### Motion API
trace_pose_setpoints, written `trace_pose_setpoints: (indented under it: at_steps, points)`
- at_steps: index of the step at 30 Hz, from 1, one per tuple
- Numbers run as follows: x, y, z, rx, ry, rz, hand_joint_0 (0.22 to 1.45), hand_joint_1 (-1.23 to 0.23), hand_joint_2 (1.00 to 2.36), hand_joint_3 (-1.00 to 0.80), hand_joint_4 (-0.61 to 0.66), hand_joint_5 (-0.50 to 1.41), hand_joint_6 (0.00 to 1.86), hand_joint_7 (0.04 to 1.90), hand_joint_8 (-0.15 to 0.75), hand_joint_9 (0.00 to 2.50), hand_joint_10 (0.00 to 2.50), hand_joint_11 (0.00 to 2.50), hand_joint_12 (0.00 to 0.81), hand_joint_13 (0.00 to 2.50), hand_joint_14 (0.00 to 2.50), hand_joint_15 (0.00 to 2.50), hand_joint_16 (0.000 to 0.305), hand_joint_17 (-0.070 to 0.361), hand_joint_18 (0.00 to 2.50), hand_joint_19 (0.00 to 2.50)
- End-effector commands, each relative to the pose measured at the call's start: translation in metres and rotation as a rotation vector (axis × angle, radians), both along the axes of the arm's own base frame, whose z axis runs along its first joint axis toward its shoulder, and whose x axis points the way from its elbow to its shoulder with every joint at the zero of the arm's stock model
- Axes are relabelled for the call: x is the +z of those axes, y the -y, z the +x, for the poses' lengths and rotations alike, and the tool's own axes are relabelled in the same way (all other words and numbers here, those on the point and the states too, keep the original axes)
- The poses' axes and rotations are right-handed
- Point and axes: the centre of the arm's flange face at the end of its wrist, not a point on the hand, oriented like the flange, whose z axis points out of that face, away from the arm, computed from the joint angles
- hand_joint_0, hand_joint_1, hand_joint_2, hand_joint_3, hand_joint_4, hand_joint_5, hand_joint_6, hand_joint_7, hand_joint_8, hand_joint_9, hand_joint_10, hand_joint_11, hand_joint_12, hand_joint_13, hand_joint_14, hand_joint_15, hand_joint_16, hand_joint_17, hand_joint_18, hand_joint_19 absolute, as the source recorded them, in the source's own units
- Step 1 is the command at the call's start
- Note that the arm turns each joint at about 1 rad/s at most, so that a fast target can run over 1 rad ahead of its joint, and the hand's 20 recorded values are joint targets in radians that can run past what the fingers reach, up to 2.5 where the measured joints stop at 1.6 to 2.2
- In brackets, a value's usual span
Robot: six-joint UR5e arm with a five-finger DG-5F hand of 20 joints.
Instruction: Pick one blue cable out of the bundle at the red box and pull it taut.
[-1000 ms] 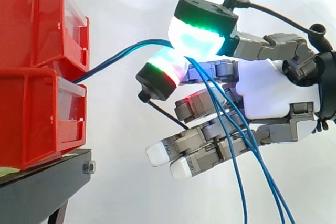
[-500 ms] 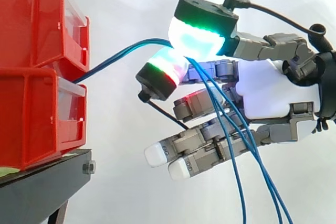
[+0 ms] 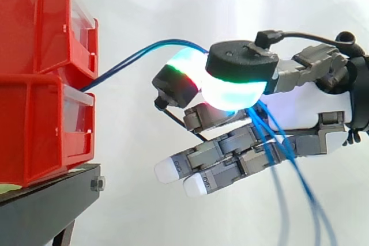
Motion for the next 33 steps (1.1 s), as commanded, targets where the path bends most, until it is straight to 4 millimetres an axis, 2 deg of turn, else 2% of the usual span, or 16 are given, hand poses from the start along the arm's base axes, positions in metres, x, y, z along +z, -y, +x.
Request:
trace_pose_setpoints:
  at_steps: [1,4,11,13,18,23,33]
  points:
    - [0.0001,0.0,0.0002,0.0,0.001,0.001,0.74,-1.09,1.0,-0.5,-0.17,-0.22,0.84,1.28,0.212,0.55,0.56,1.94,0.4,0.46,0.01,0.34,0.057,0.129,0.56,0.18]
    - [0.0001,0.0,0.0002,0.0,0.001,0.001,0.61,-1.04,1.0,-0.5,-0.14,-0.22,0.83,1.24,0.226,0.58,0.55,1.96,0.404,0.47,0.01,0.36,0.058,0.13,0.56,0.23]
    - [0.0001,0.0,0.0002,0.0,0.001,0.001,0.46,-0.95,1.0,-0.5,-0.09,-0.21,0.81,1.18,0.284,0.61,0.69,1.87,0.449,0.49,0.01,0.37,0.065,0.147,0.56,0.28]
    - [0.0001,0.0,0.0002,0.0,0.001,0.001,0.43,-0.87,1.0,-0.5,-0.06,-0.2,0.81,1.17,0.309,0.63,0.77,1.8,0.476,0.51,0.01,0.38,0.069,0.155,0.58,0.29]
    - [-0.0006,0.0,-0.0001,0.0,-0.001,0.001,0.4,-0.75,1.0,-0.5,-0.05,-0.19,0.8,1.17,0.333,0.67,0.8,1.74,0.498,0.52,0.01,0.38,0.072,0.162,0.57,0.33]
    - [0.0001,0.0,0.0002,0.0,0.001,0.001,0.46,-0.68,1.0,-0.5,-0.07,-0.18,0.79,1.23,0.303,0.71,0.58,1.85,0.476,0.49,0.01,0.38,0.067,0.15,0.52,0.36]
    - [-0.0005,0.0,0.0001,0.0,0.0,0.0,0.55,-0.87,1.0,-0.48,-0.07,-0.18,0.78,1.29,0.264,0.74,0.33,2.0,0.444,0.47,0.01,0.37,0.06,0.135,0.49,0.36]
